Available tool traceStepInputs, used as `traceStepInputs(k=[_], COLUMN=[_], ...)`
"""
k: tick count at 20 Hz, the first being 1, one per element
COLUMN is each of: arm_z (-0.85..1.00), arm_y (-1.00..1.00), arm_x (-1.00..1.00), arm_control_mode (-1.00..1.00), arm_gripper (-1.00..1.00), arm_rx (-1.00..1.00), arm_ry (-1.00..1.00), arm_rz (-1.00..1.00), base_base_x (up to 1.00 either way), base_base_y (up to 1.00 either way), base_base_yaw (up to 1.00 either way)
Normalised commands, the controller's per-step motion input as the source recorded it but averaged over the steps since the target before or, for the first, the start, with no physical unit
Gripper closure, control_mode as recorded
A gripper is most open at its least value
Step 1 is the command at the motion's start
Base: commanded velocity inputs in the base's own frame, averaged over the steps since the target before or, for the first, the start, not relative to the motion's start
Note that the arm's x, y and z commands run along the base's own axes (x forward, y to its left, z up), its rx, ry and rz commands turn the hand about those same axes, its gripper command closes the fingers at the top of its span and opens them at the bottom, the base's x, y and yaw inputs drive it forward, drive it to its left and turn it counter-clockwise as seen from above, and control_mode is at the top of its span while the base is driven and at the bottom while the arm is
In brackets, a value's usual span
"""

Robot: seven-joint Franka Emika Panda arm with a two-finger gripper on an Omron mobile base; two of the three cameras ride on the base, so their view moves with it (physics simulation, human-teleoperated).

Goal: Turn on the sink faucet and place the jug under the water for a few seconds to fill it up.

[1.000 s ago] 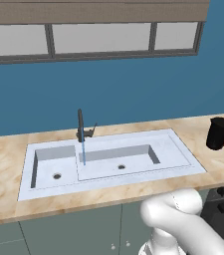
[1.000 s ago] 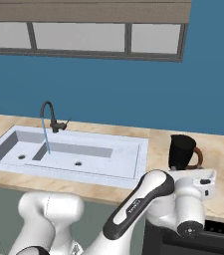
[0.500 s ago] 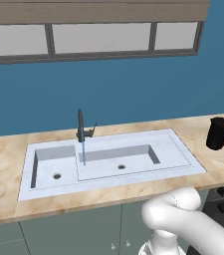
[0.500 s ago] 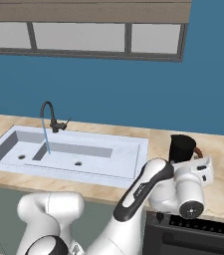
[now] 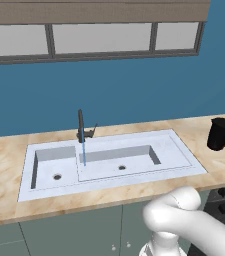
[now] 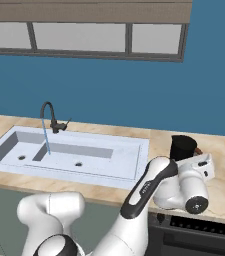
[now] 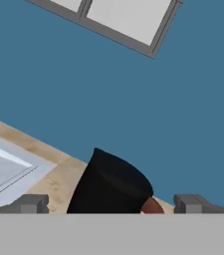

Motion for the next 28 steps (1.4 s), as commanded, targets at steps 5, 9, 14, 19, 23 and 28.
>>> traceStepInputs(k=[5, 9, 14, 19, 23, 28], arm_z=[-0.02, -0.07, -0.14, -0.18, -0.13, -0.06], arm_y=[-0.1, -0.2, -0.13, -0.01, -0.06, -0.09], arm_x=[0.08, 0.03, 0.05, 0.19, 0.19, 0.12], arm_control_mode=[-1.0, -1.0, -1.0, -1.0, -1.0, -1.0], arm_gripper=[-1.0, -1.0, -1.0, -1.0, -1.0, -1.0], arm_rx=[-0.02, 0.0, 0.0, -0.01, 0.0, 0.0], arm_ry=[0.0, 0.0, 0.0, 0.04, 0.01, 0.0], arm_rz=[0.06, 0.05, 0.05, 0.05, 0.05, 0.05], base_base_x=[0.0, 0.0, 0.0, 0.0, 0.0, 0.0], base_base_y=[0.0, 0.0, 0.0, 0.0, 0.0, 0.0], base_base_yaw=[0.0, 0.0, 0.0, 0.0, 0.0, 0.0])
